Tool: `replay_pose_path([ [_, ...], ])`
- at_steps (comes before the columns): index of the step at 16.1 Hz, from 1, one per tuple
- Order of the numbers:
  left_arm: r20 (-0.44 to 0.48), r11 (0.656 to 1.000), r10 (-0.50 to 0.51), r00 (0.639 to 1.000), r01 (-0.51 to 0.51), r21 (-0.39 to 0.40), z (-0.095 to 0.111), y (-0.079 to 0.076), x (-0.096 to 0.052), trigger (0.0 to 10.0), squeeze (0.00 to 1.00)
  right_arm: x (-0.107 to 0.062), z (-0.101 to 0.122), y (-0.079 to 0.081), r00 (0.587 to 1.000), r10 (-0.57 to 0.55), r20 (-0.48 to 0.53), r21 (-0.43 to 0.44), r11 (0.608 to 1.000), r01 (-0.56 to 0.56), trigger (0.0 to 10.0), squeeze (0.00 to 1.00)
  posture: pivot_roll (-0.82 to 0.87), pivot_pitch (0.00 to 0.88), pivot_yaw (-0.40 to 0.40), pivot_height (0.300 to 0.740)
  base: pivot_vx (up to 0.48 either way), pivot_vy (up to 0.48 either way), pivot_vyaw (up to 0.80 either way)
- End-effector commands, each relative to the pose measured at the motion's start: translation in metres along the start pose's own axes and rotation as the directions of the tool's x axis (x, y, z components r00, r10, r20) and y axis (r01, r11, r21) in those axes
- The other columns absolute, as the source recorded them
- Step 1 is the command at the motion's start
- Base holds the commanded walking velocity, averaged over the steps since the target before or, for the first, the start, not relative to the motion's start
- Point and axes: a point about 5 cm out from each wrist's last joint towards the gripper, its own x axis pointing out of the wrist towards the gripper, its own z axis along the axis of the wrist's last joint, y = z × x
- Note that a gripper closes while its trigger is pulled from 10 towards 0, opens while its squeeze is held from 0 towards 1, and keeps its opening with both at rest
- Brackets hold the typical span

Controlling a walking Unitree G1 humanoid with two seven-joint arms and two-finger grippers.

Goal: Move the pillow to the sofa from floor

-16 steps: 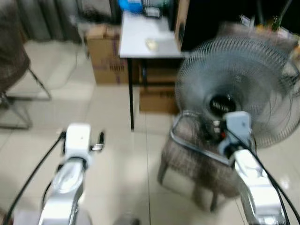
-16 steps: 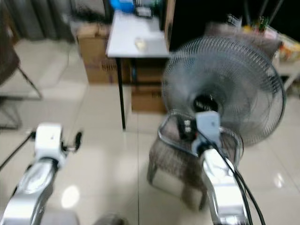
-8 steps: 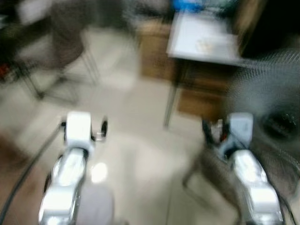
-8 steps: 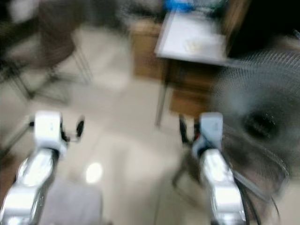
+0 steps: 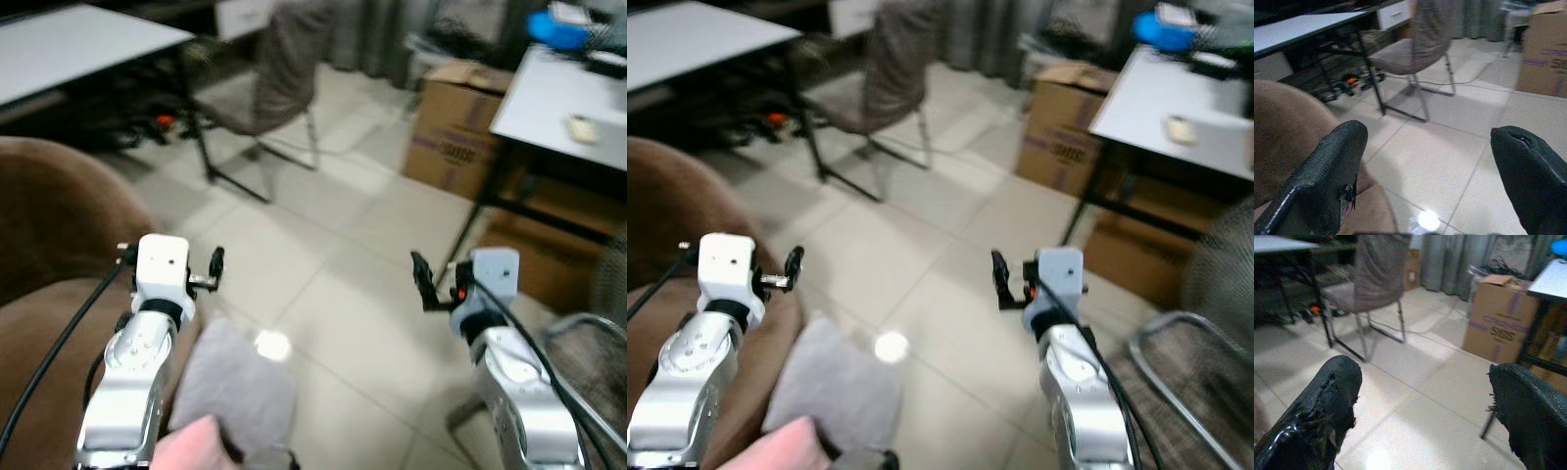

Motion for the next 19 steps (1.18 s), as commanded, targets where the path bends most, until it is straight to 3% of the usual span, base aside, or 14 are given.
replay_pose_path([
  [1,0.007,1.000,-0.011,1.000,0.011,-0.019,0.003,-0.007,-0.001,10.0,0.00,0.000,0.005,-0.003,1.000,-0.009,0.018,0.011,1.000,0.009,10.0,1.00,-0.01,0.000,0.001,0.740,0.000,-0.480,0.00],
  [2,0.007,1.000,-0.013,1.000,0.013,-0.018,0.003,-0.009,-0.003,10.0,0.00,0.000,0.004,0.001,1.000,0.017,0.013,0.001,1.000,-0.017,10.0,0.56,-0.01,0.000,-0.001,0.740,0.000,-0.480,0.00],
  [3,0.007,1.000,-0.014,1.000,0.014,-0.017,0.003,-0.009,-0.003,10.0,0.00,0.000,0.004,0.002,1.000,0.020,0.011,-0.013,1.000,-0.020,10.0,0.00,-0.01,0.000,-0.003,0.740,0.000,-0.480,0.00],
  [8,-0.009,1.000,0.011,1.000,-0.011,-0.011,0.001,-0.007,-0.007,10.0,0.00,0.004,0.003,0.001,0.999,0.031,-0.006,-0.064,0.997,-0.032,10.0,0.00,-0.01,0.000,-0.012,0.740,0.000,-0.480,0.00],
  [15,-0.006,0.999,0.035,0.999,-0.035,0.010,0.003,-0.005,-0.009,10.0,0.00,0.010,0.007,0.002,0.999,0.000,0.045,-0.124,0.992,0.006,10.0,0.00,0.00,0.000,-0.007,0.740,0.000,-0.361,0.80],
  [17,-0.009,0.998,0.044,0.999,-0.043,0.040,0.003,-0.005,-0.007,10.0,0.00,0.010,0.006,0.002,1.000,-0.020,0.010,-0.101,0.995,0.021,10.0,0.00,0.00,0.000,-0.006,0.740,0.000,0.000,0.00],
  [19,0.001,1.000,0.015,1.000,-0.015,0.013,0.005,-0.008,-0.007,10.0,0.00,0.010,0.004,0.003,1.000,-0.018,-0.002,-0.030,0.999,0.018,10.0,0.00,0.00,0.000,-0.004,0.740,0.000,0.000,0.00],
])
